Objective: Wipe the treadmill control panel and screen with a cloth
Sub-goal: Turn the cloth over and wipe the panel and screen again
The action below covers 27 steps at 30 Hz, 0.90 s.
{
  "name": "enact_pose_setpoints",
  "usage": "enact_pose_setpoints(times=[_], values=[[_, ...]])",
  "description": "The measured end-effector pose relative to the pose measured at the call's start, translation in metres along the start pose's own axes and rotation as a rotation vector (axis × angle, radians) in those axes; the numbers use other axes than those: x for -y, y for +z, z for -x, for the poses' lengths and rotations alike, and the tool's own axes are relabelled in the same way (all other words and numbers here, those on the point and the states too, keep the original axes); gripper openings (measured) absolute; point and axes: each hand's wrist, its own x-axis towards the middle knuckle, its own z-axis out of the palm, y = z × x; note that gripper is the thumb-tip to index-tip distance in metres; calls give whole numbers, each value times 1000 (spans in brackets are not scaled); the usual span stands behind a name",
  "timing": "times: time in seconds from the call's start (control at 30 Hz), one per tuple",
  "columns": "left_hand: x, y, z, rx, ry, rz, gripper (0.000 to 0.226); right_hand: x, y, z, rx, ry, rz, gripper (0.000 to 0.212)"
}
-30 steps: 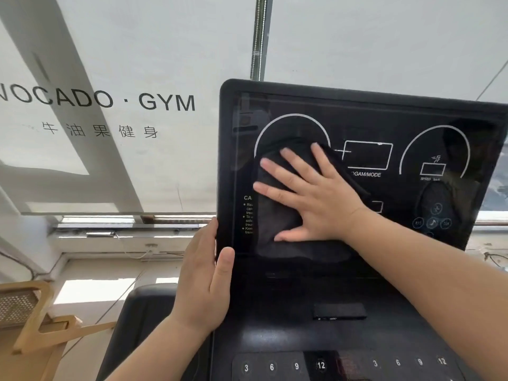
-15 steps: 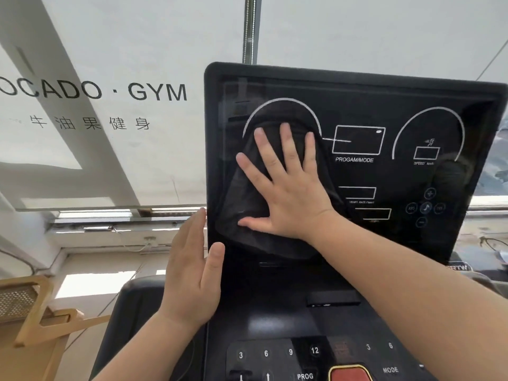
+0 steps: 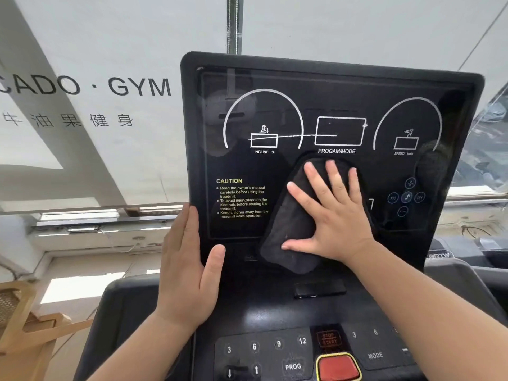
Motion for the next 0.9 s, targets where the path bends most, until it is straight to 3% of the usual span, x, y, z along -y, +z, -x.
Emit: enact_pose_setpoints(times=[0.1, 0.37, 0.53, 0.63, 0.9], values=[[-3, 0, 1, 5, -11, -1, 86, 8, -10, -25, 16, 149, -28, 124], [-10, -6, -2, 14, -53, 21, 82, 10, -54, -140, 25, 328, 8, 125], [-17, -3, -1, 13, -101, 28, 85, 49, -35, -97, 48, 76, 12, 119], [-25, 3, 1, -46, -90, -115, 83, 58, -15, -53, 67, -68, -1, 112], [-71, 50, 7, -8, 21, -368, 78, -9, 4, 15, 40, -188, -11, 102]])
